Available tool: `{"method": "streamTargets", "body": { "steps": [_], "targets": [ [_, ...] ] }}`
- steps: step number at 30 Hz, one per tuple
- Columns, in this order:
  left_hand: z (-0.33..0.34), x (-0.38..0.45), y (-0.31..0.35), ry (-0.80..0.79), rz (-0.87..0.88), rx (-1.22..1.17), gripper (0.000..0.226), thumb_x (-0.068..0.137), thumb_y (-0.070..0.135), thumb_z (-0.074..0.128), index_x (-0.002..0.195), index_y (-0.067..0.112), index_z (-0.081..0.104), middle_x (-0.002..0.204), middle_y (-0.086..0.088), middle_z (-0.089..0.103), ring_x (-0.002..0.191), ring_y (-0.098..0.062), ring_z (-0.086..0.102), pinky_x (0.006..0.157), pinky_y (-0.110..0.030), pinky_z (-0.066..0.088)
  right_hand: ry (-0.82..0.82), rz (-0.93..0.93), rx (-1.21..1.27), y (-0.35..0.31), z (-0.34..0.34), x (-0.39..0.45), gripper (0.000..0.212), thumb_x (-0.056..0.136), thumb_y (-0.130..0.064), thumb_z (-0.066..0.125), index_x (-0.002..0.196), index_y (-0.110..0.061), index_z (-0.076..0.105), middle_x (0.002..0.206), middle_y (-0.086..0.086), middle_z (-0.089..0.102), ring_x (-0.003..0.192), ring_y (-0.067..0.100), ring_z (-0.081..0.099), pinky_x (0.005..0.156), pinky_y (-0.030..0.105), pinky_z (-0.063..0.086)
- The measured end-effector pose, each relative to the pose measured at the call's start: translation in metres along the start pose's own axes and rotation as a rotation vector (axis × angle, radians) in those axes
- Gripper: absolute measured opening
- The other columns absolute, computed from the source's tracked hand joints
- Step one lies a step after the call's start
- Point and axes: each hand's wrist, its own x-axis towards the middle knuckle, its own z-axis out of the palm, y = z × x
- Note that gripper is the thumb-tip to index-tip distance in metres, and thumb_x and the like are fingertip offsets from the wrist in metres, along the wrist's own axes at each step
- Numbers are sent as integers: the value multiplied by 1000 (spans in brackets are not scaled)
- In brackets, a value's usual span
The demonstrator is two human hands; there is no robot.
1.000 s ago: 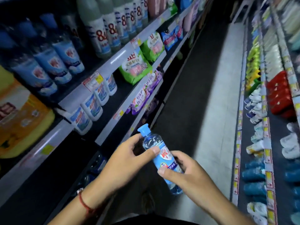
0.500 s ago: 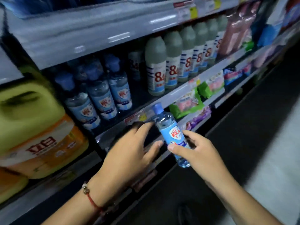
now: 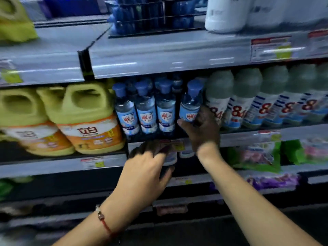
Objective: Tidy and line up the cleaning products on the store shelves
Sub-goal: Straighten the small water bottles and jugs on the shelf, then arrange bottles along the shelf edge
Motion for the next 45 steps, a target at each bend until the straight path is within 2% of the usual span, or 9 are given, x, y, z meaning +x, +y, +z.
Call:
{"method": "streamTargets", "body": {
  "steps": [4, 9, 12, 14, 17, 19, 24, 29, 45],
  "targets": [
    [-2, -7, 7, -63, -52, 68, 51, 86, 52, 47, 122, 21, 65, 100, -8, 69, 80, -34, 66, 64, -38, 52, -59, 11, -169, 3, 2, 7, 42, 84, -23, 80, 121, -17, 62, 105, -8, 64, 96, 8, 59, 80, 25, 46],
    [-14, -22, 0, -27, -83, 145, 51, 85, 56, 42, 112, 21, 67, 95, -4, 65, 80, -30, 63, 64, -37, 48, -108, 33, -364, -12, -6, -13, 62, 83, -32, 78, 137, -16, 53, 131, 7, 64, 118, 27, 61, 98, 45, 52],
    [-26, -39, -15, -2, -101, 133, 54, 85, 55, 42, 117, 19, 67, 108, -8, 67, 91, -31, 65, 72, -39, 54, -279, -6, -739, -35, -28, -53, 57, 92, -39, 65, 142, -17, 45, 128, 8, 57, 119, 31, 55, 94, 41, 51],
    [-38, -54, -31, 14, -113, 129, 56, 84, 53, 42, 118, 17, 68, 113, -11, 67, 95, -32, 67, 74, -41, 57, -408, -240, -1007, -57, -36, -79, 58, 96, -46, 58, 145, -19, 43, 134, 5, 51, 128, 28, 48, 103, 39, 44],
    [-61, -80, -62, 23, -131, 130, 60, 84, 55, 41, 122, 18, 67, 120, -12, 67, 102, -33, 67, 78, -44, 58, -576, -453, -1126, -103, -23, -106, 67, 97, -55, 52, 154, -27, 33, 157, -3, 35, 147, 19, 29, 121, 34, 21],
    [-80, -104, -86, 39, -143, 140, 61, 84, 58, 40, 123, 18, 67, 117, -10, 68, 100, -32, 67, 77, -43, 57, -638, -475, -1140, -134, -2, -124, 67, 98, -59, 47, 156, -31, 28, 158, -8, 31, 147, 14, 25, 120, 30, 18],
    [-148, -165, -153, 82, -218, 209, 72, 84, 67, 28, 133, 24, 59, 124, -2, 64, 108, -27, 64, 83, -40, 56, -659, -589, -1028, -200, 69, -172, 62, 95, -58, 51, 150, -31, 39, 148, -10, 43, 136, 13, 40, 113, 33, 34],
    [-212, -220, -229, 139, -356, 267, 59, 92, 65, 46, 139, 29, 50, 130, 0, 57, 118, -24, 57, 93, -40, 52, -639, -683, -949, -260, 157, -201, 62, 94, -54, 57, 148, -27, 43, 147, -5, 48, 134, 17, 46, 109, 34, 40],
    [-347, -350, -384, 99, -853, 388, 57, 92, 64, 48, 133, 25, 56, 129, -4, 60, 113, -26, 61, 83, -36, 52, -762, -896, -899, -400, 401, -265, 56, 97, -51, 55, 142, -20, 48, 141, 5, 54, 125, 27, 54, 99, 41, 49]
  ]
}}
